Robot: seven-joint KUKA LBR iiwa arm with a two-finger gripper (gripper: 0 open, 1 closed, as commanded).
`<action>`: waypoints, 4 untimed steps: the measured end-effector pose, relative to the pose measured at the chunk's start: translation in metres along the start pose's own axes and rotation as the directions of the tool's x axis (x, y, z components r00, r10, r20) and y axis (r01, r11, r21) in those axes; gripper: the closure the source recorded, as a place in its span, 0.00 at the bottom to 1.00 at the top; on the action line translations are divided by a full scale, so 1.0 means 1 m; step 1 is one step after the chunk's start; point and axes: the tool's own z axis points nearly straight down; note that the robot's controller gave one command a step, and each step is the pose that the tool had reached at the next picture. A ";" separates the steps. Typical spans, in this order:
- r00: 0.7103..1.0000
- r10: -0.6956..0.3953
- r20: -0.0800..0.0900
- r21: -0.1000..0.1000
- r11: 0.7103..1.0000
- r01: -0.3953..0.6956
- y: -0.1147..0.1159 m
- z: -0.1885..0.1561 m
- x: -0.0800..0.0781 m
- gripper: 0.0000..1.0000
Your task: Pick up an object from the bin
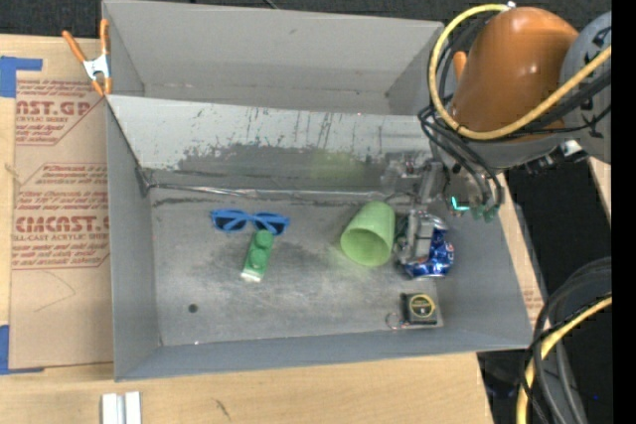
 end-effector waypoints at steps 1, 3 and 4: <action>0.998 0.064 0.002 -0.001 0.998 -0.064 -0.010 0.119 -0.038 0.00; 0.923 -0.384 0.008 0.002 0.923 0.384 -0.018 0.157 -0.045 1.00; 0.922 -0.387 0.015 0.008 0.922 0.387 -0.019 0.034 -0.043 1.00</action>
Offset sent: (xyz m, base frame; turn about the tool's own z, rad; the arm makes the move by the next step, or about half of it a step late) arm 0.0376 -0.0115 -0.1137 0.0657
